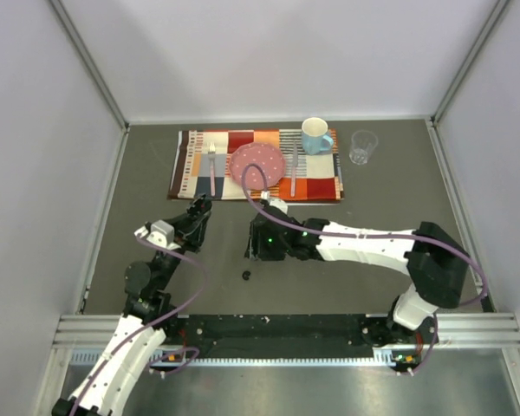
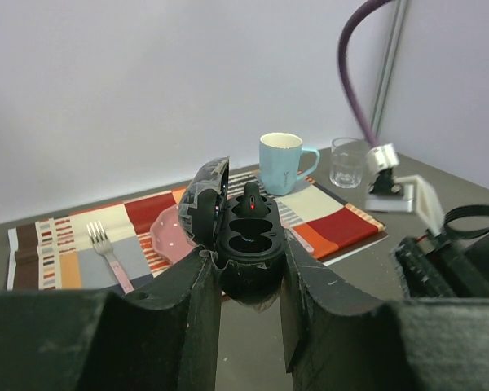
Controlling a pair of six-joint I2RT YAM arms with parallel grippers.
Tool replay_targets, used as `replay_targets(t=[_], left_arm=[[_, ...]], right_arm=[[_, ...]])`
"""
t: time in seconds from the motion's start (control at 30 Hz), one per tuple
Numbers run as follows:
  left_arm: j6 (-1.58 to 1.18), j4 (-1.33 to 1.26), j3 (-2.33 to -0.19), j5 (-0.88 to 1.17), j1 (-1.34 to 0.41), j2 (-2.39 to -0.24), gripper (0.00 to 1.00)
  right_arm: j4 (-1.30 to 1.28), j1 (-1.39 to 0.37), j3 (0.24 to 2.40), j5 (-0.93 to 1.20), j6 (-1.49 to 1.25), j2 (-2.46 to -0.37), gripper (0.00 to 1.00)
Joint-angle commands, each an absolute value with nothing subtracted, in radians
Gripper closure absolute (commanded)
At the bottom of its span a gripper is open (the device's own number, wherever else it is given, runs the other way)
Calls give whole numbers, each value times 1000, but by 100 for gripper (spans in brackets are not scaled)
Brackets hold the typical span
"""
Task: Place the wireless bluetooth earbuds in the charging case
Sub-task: Move the earbud to the center of the board.
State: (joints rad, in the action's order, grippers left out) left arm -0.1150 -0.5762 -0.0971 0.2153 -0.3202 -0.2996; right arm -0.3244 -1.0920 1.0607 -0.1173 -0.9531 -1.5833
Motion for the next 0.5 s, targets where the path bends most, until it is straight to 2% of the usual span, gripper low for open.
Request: replay_targets(t=[0.0, 0.07, 0.1, 0.23, 0.47], left_arm=[[-138, -540, -107, 172, -313, -239, 100], [-143, -523, -110, 173, -313, -221, 100], [-143, -515, -112, 176, -313, -215, 100], [-143, -495, -115, 172, -313, -192, 100], [-141, -480, -117, 164, -313, -189, 100]], right_arm=[[-288, -1104, 1153, -43, -951, -1678, 51], [-291, -1101, 1166, -12, -953, -1707, 50], [-290, -1101, 1166, -3, -957, -1733, 46], [-293, -1103, 1166, 43, -971, -1787, 44], [-293, -1103, 1169, 97, -976, -1844, 48]])
